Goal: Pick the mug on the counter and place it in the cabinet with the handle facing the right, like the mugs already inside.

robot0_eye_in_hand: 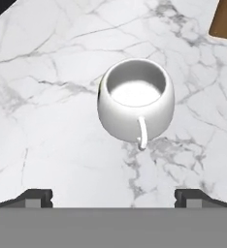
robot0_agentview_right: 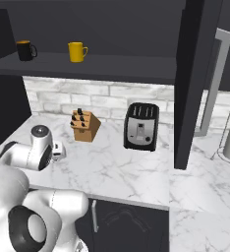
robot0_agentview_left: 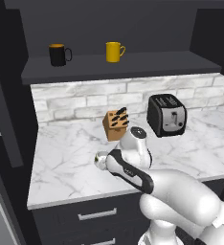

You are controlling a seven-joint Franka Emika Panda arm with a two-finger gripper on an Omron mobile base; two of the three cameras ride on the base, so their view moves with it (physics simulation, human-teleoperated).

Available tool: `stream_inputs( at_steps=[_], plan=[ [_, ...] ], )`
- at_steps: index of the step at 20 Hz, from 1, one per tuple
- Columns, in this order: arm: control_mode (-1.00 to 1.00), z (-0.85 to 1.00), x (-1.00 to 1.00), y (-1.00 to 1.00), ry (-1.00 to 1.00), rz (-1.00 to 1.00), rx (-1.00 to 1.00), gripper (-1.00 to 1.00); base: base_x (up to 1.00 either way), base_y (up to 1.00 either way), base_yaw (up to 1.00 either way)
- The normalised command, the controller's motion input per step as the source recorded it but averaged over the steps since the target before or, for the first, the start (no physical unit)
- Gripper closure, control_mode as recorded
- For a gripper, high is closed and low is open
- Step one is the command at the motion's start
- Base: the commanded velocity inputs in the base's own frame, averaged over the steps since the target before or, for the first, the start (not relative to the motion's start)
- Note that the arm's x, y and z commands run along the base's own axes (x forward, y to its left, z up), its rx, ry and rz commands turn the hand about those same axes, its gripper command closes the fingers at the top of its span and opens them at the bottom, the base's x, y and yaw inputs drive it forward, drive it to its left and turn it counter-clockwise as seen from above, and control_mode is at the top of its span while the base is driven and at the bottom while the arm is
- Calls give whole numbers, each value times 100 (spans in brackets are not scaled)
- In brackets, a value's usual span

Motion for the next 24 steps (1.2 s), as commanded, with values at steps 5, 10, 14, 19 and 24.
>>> stream_inputs(
  at_steps=[5,10,14,19,24],
  plan=[
    [-100,-32,11,0,0,7,0,-100,0,0,0],
    [-100,-20,19,0,0,3,0,-100,0,0,0],
    [-100,-13,23,0,0,2,0,-100,0,0,0],
    [-100,-8,28,0,0,1,0,-100,0,0,0],
    [-100,-6,28,0,0,0,0,-100,0,0,0]
  ],
)
